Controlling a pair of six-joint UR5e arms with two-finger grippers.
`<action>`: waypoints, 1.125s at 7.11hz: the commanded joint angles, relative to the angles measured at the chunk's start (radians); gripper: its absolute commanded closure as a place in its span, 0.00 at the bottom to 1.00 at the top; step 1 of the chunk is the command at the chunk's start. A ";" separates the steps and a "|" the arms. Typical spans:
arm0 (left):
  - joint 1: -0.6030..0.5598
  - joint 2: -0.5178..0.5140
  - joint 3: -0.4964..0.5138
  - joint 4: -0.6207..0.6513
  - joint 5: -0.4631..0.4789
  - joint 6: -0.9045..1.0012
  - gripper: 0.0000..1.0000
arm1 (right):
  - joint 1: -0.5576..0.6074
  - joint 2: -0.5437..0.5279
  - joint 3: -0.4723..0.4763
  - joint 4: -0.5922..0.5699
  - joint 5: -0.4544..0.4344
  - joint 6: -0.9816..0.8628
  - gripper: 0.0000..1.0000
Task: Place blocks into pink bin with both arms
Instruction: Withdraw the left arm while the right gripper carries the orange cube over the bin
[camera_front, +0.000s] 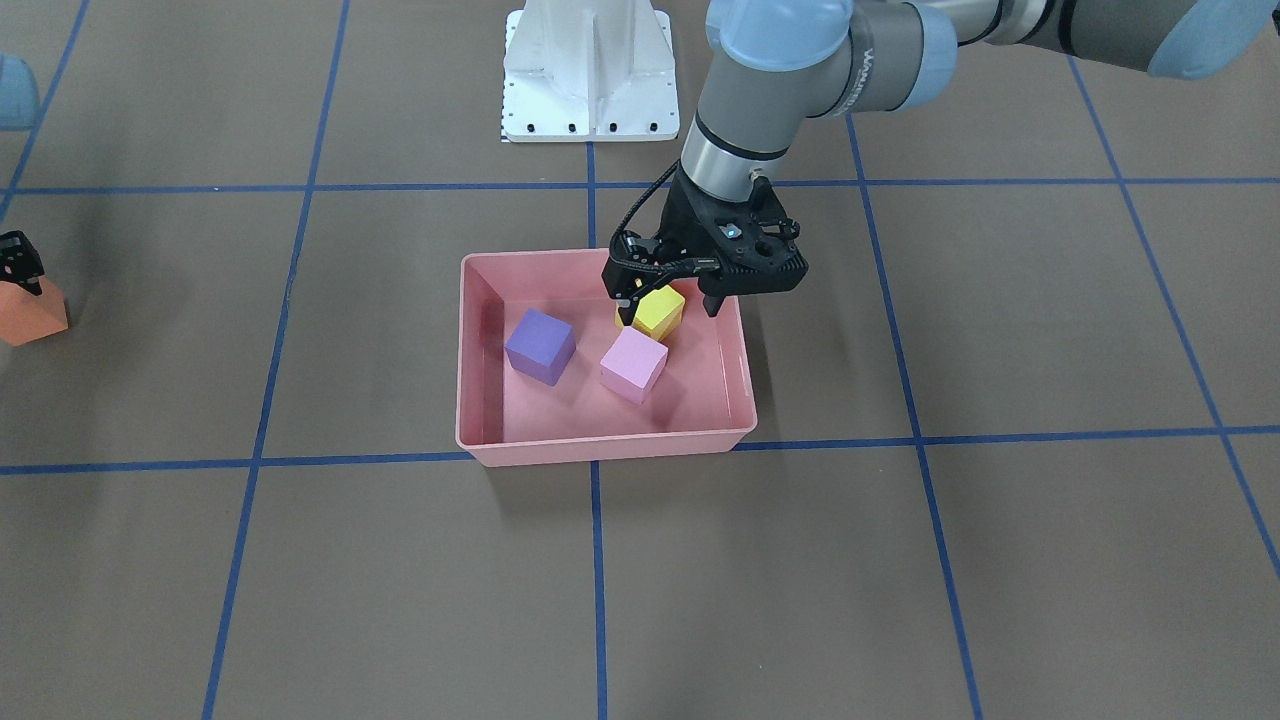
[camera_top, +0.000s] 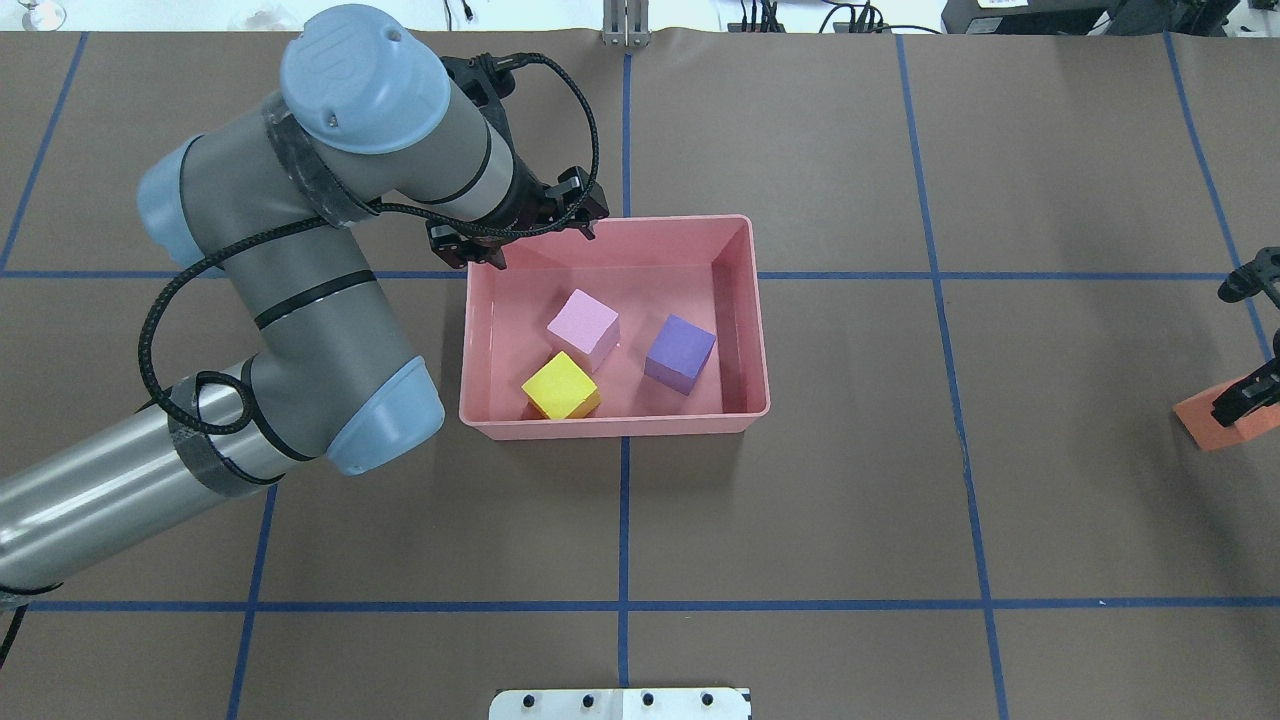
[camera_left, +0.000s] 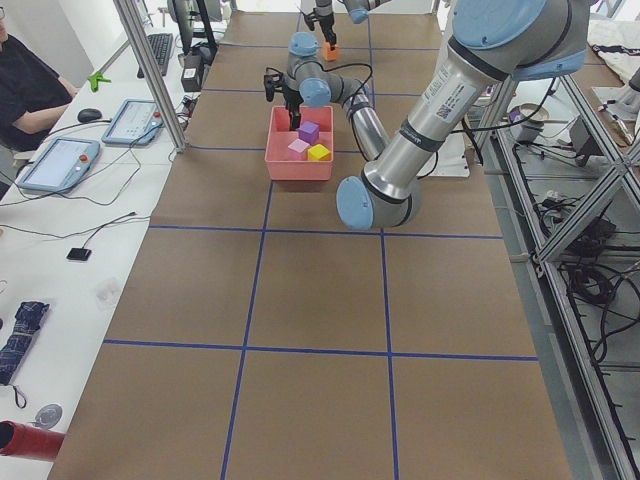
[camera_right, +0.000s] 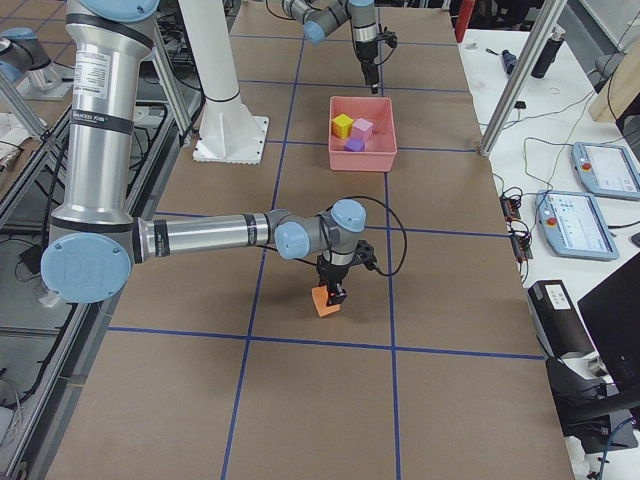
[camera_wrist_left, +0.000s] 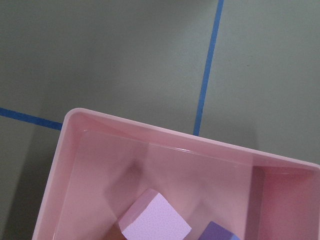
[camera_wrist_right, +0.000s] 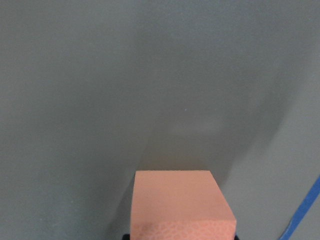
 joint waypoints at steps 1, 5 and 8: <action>-0.030 0.066 -0.072 0.007 -0.005 0.111 0.00 | 0.167 0.064 0.038 -0.079 0.218 -0.001 1.00; -0.153 0.334 -0.167 -0.005 -0.016 0.476 0.00 | 0.133 0.601 0.061 -0.621 0.310 0.185 1.00; -0.218 0.394 -0.165 -0.008 -0.054 0.575 0.00 | -0.171 0.819 0.018 -0.387 0.261 1.016 1.00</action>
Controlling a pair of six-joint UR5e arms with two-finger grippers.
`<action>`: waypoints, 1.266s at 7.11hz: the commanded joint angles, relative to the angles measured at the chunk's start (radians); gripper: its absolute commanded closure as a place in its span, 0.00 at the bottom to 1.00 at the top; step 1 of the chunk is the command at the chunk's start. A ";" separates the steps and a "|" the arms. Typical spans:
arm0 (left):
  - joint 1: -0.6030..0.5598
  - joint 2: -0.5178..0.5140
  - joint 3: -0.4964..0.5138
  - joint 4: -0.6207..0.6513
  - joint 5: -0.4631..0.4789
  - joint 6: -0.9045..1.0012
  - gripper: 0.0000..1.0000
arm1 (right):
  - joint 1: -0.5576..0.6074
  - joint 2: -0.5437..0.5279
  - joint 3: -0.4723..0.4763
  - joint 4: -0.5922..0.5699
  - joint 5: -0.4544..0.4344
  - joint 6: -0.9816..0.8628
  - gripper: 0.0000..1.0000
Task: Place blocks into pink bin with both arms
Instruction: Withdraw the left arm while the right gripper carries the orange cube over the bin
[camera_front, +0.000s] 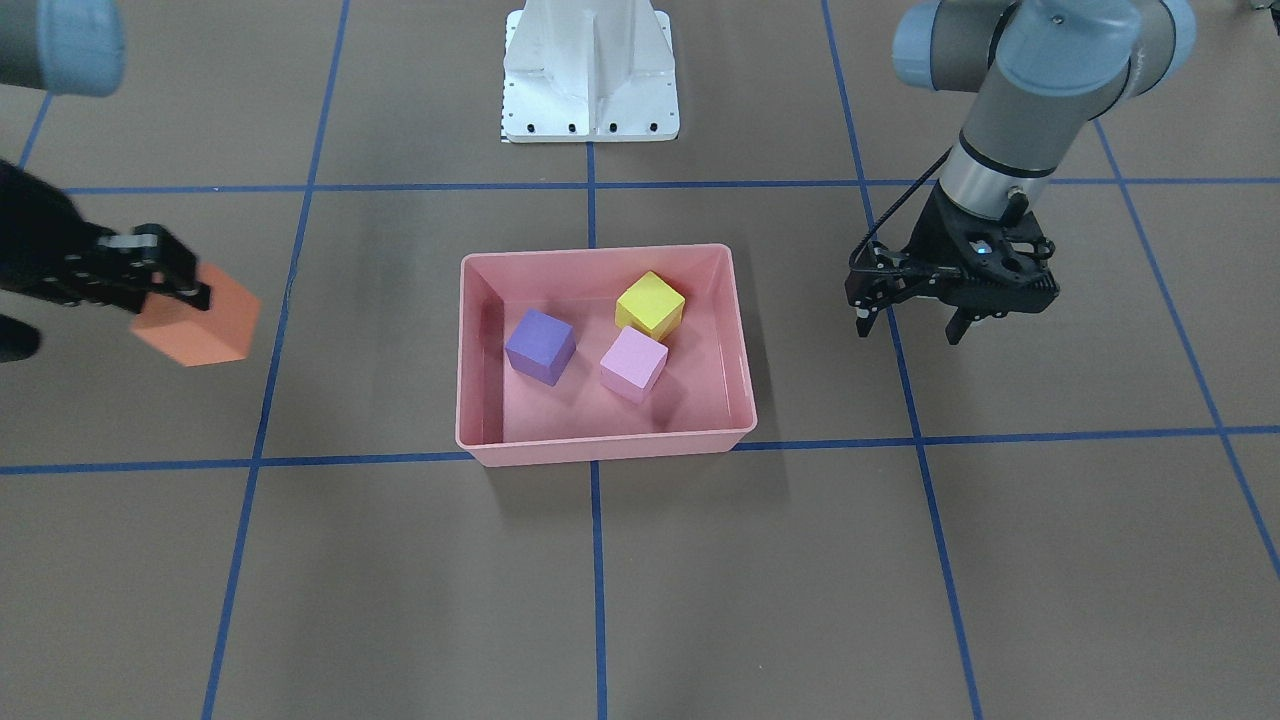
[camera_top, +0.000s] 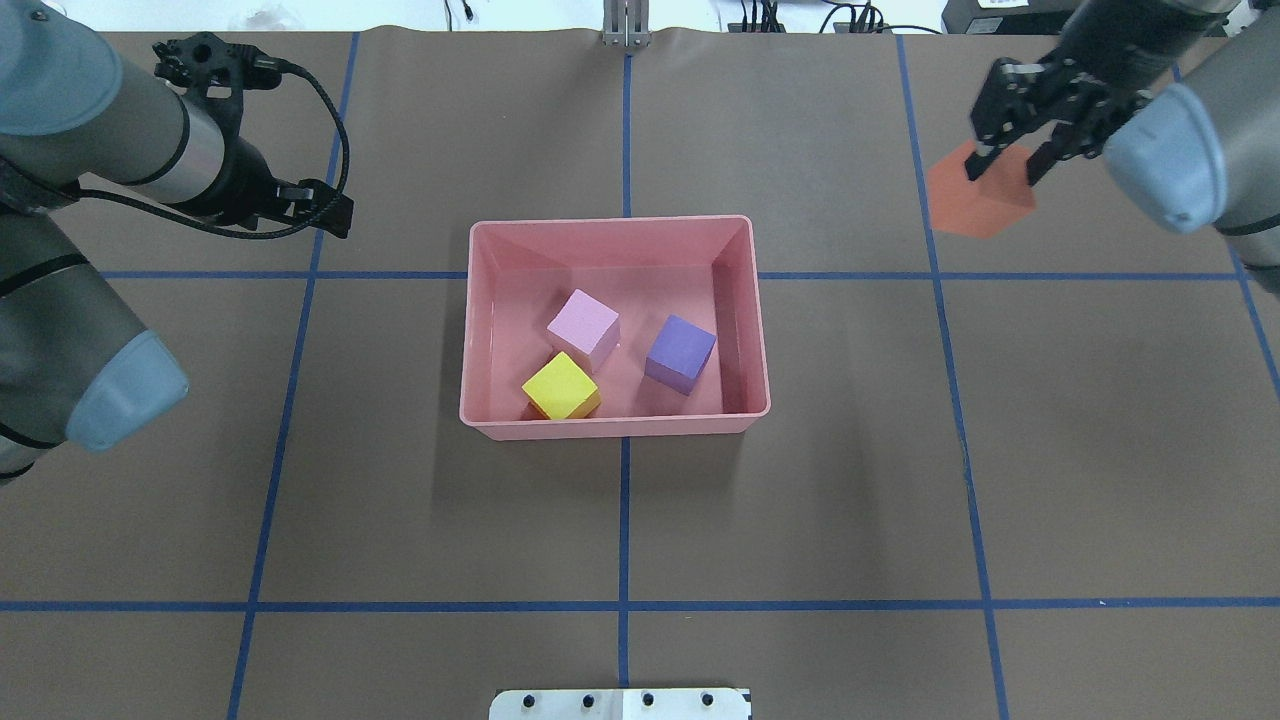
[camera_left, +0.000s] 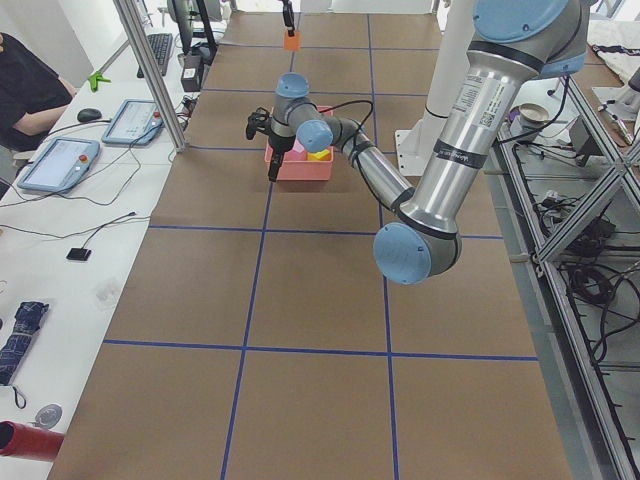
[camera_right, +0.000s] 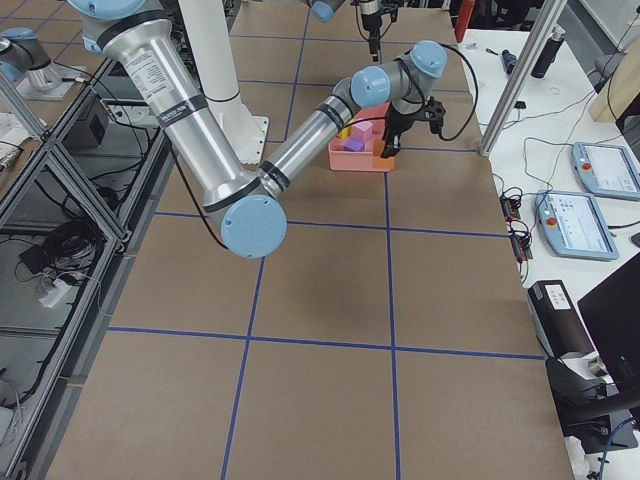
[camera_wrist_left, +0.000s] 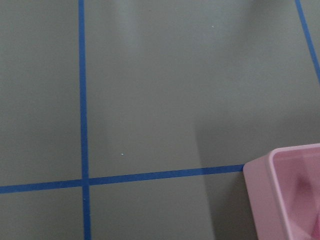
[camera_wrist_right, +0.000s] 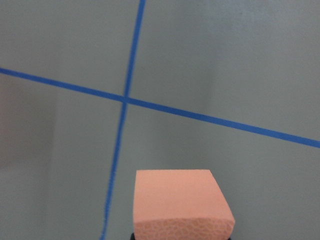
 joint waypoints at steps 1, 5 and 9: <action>-0.029 0.022 0.002 -0.002 -0.007 0.020 0.00 | -0.240 0.103 -0.087 0.351 -0.130 0.566 1.00; -0.081 0.045 -0.001 -0.002 -0.048 0.100 0.00 | -0.358 0.115 -0.114 0.430 -0.250 0.697 0.44; -0.192 0.259 0.003 -0.123 -0.117 0.164 0.00 | -0.292 0.092 -0.002 0.439 -0.386 0.686 0.00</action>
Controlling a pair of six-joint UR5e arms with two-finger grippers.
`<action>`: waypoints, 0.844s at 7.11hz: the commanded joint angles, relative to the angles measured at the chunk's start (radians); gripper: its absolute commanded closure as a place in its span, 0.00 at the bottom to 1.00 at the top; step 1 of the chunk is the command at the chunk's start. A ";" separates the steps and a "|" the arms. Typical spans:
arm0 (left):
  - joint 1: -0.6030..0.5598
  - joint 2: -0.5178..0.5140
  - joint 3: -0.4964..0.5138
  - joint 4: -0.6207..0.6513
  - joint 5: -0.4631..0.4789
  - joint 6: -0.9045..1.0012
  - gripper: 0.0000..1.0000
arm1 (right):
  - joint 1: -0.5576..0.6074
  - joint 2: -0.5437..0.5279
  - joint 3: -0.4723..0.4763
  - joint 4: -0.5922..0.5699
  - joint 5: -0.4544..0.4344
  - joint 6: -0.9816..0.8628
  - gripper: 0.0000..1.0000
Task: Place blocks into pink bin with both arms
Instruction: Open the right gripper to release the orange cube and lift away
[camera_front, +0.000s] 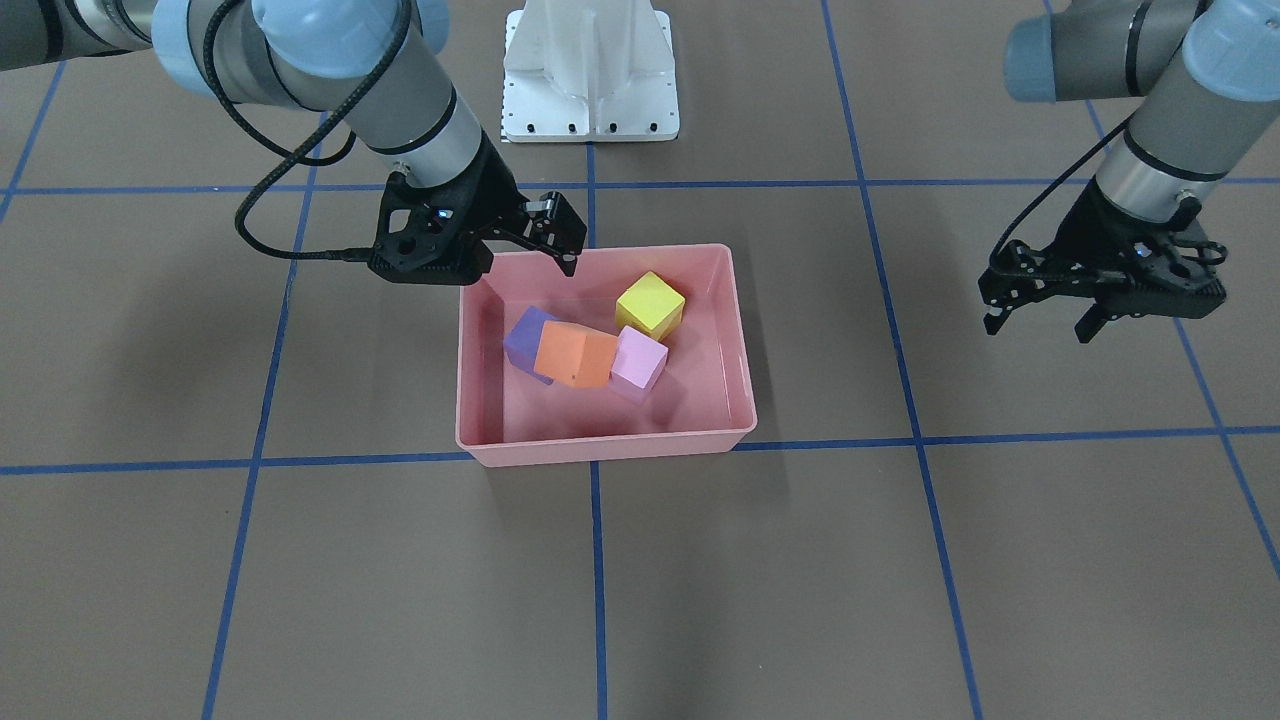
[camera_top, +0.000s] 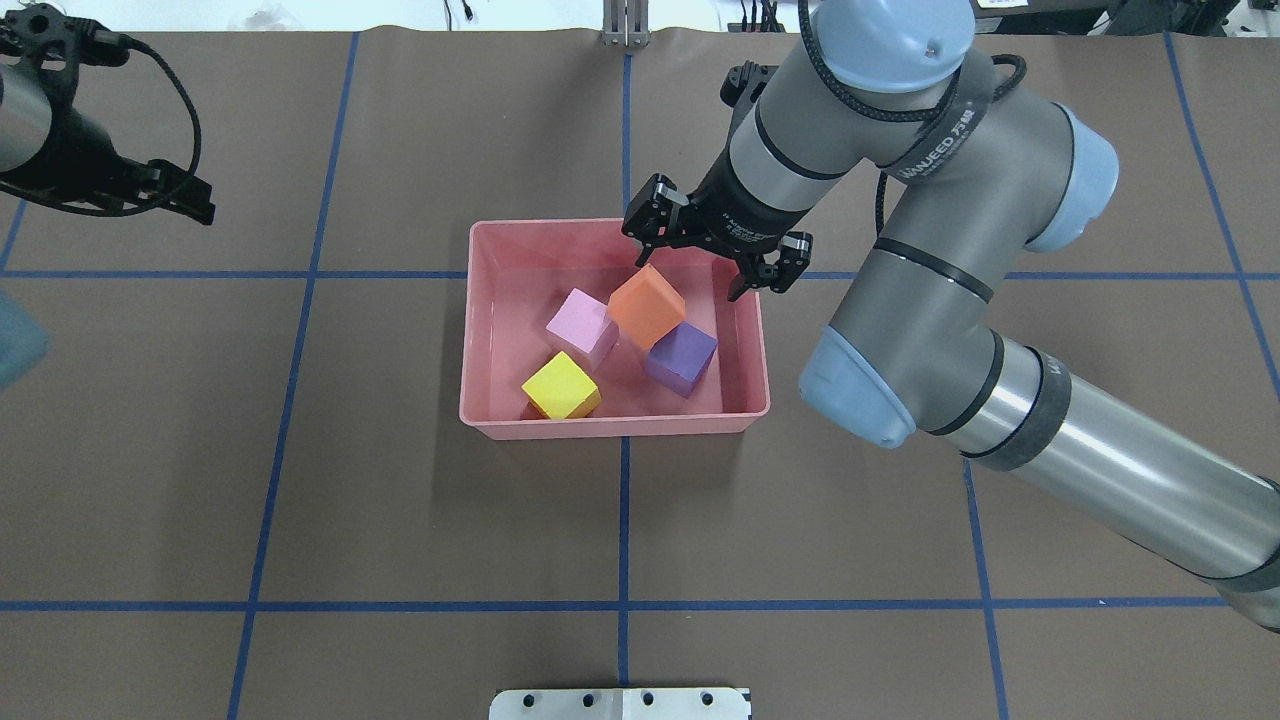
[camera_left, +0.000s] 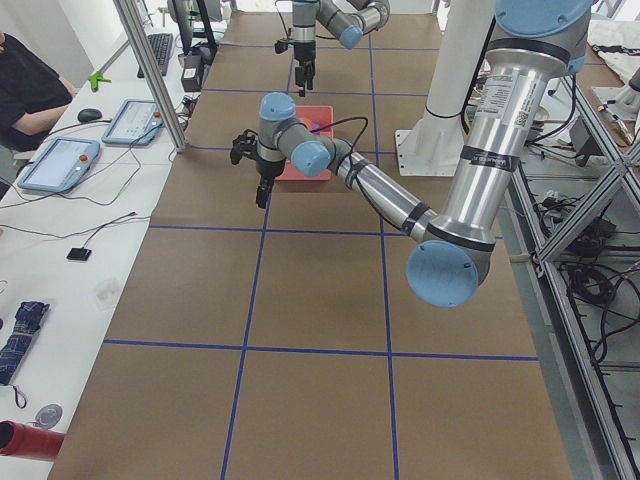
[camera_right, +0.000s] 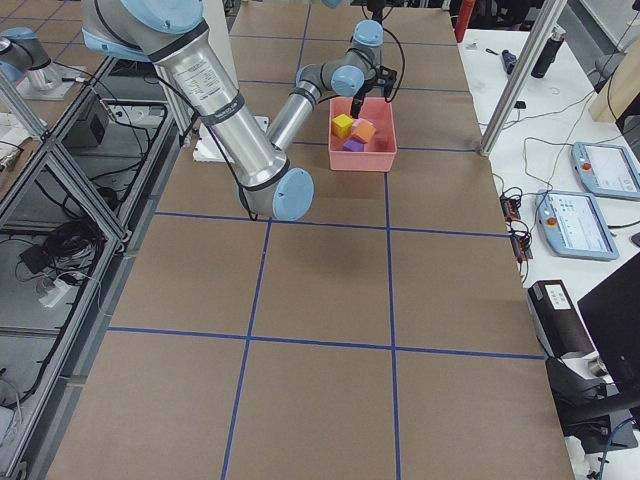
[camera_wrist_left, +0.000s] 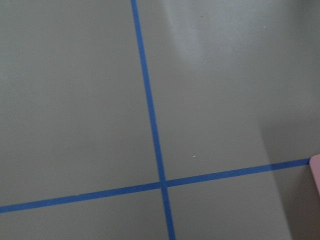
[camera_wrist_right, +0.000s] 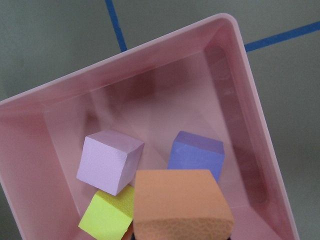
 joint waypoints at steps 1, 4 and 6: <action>-0.063 0.116 0.031 -0.175 0.056 -0.006 0.00 | 0.114 -0.120 0.105 -0.008 -0.049 -0.094 0.00; -0.202 0.203 0.077 -0.165 0.051 0.308 0.00 | 0.384 -0.390 0.165 -0.060 0.081 -0.696 0.00; -0.366 0.251 0.106 -0.132 -0.141 0.562 0.00 | 0.606 -0.597 0.124 -0.061 0.158 -1.247 0.00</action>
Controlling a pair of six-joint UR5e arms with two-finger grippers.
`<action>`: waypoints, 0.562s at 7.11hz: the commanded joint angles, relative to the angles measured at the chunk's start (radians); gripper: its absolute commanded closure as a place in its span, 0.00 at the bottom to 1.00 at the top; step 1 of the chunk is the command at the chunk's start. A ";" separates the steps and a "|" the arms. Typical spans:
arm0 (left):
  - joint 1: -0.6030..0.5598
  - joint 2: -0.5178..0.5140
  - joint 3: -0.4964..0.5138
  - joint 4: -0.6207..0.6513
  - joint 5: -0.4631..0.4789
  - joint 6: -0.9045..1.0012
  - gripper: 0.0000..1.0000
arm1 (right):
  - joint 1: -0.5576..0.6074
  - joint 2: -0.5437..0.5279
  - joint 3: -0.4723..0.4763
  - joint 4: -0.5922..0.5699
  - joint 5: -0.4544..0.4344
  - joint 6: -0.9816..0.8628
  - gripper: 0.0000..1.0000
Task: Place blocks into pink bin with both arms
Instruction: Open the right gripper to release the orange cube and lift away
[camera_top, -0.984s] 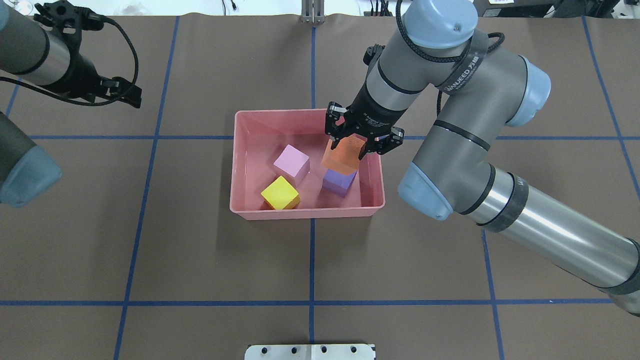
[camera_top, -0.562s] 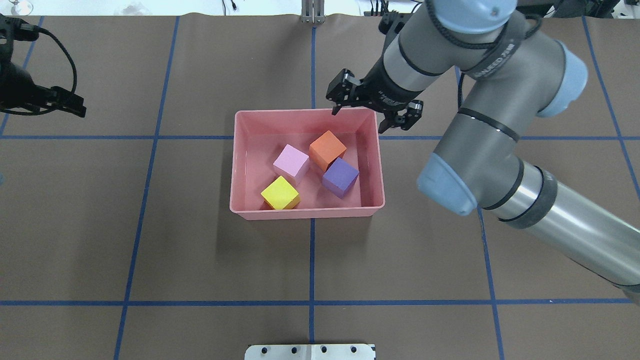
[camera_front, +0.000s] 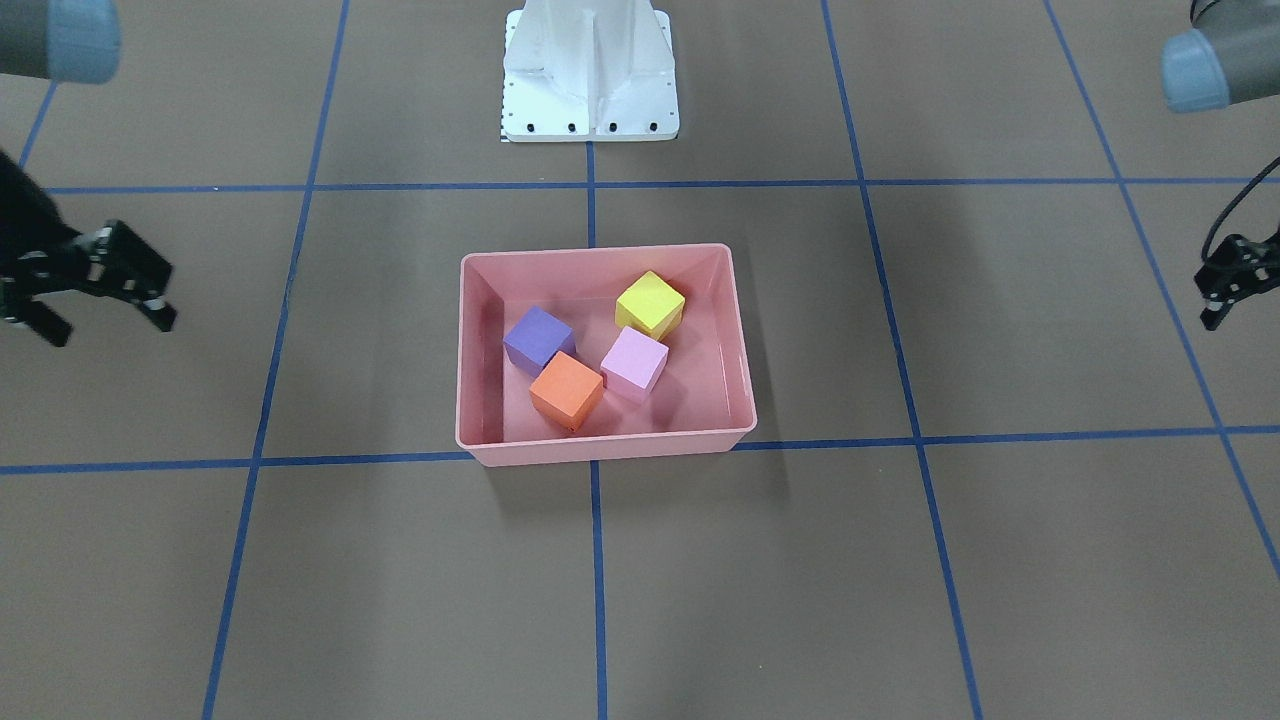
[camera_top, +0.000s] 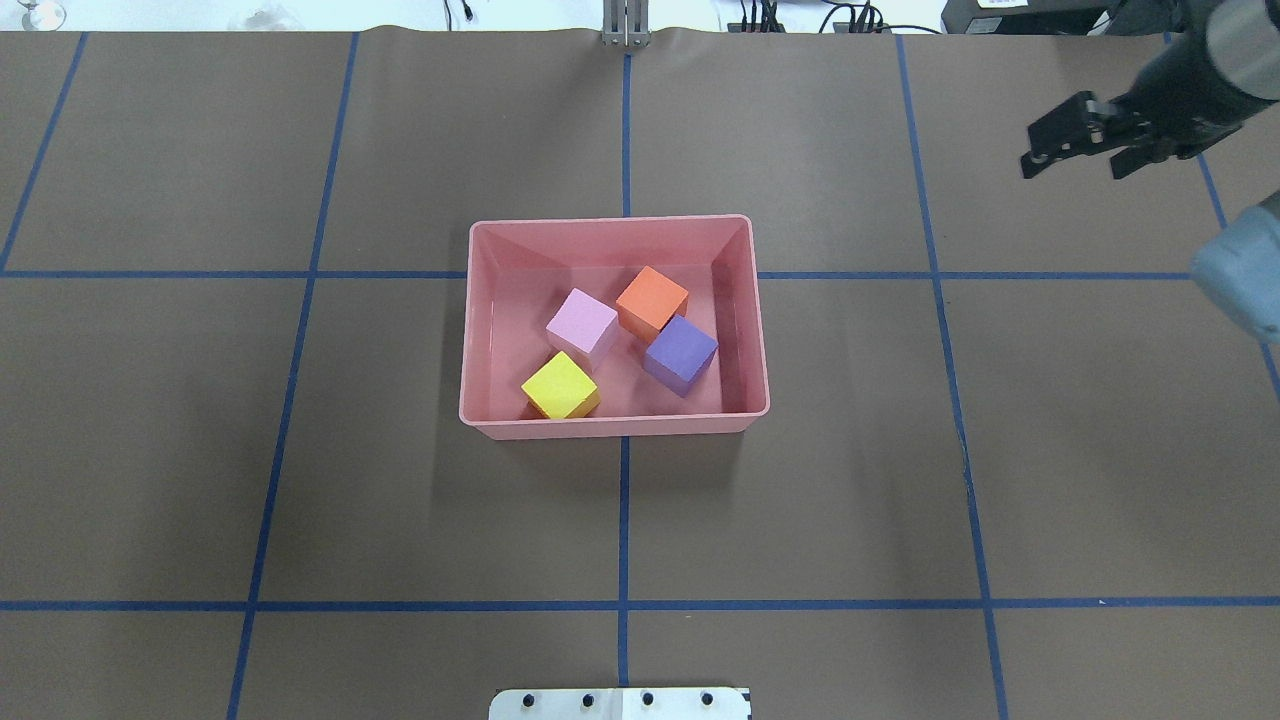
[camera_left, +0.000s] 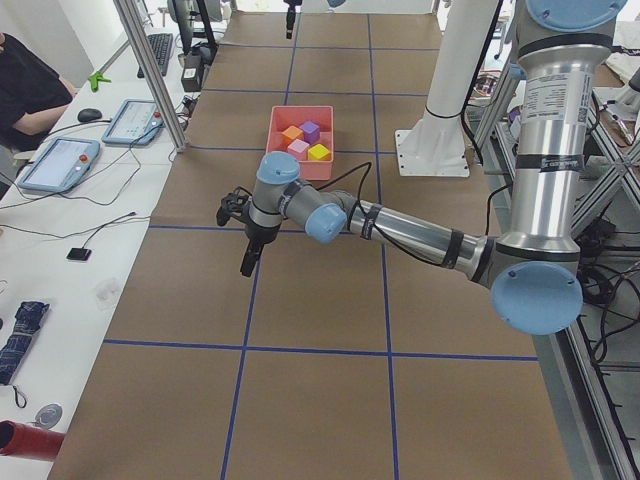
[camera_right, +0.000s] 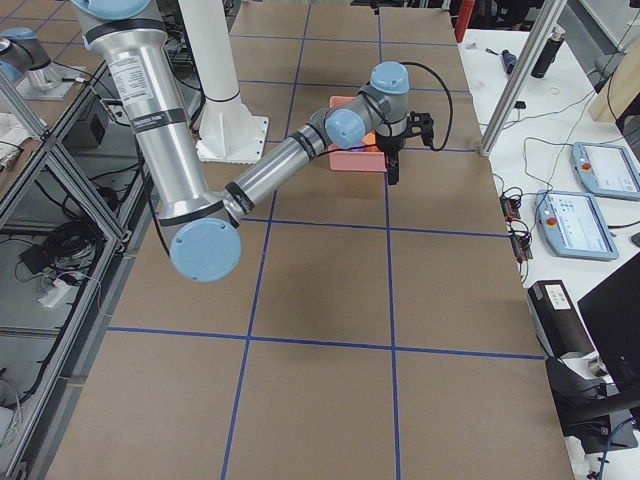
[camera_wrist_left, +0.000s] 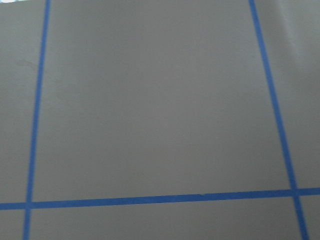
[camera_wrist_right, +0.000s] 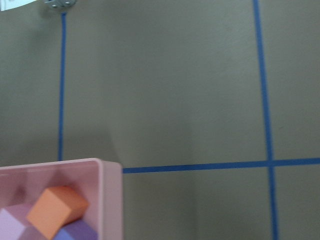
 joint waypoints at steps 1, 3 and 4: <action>-0.127 0.051 0.030 0.044 -0.136 0.222 0.00 | 0.220 -0.206 -0.059 0.005 0.046 -0.553 0.00; -0.138 0.116 0.070 0.046 -0.118 0.231 0.00 | 0.274 -0.291 -0.113 0.010 -0.009 -0.629 0.00; -0.140 0.116 0.134 0.038 -0.073 0.234 0.00 | 0.274 -0.314 -0.165 0.011 -0.046 -0.627 0.00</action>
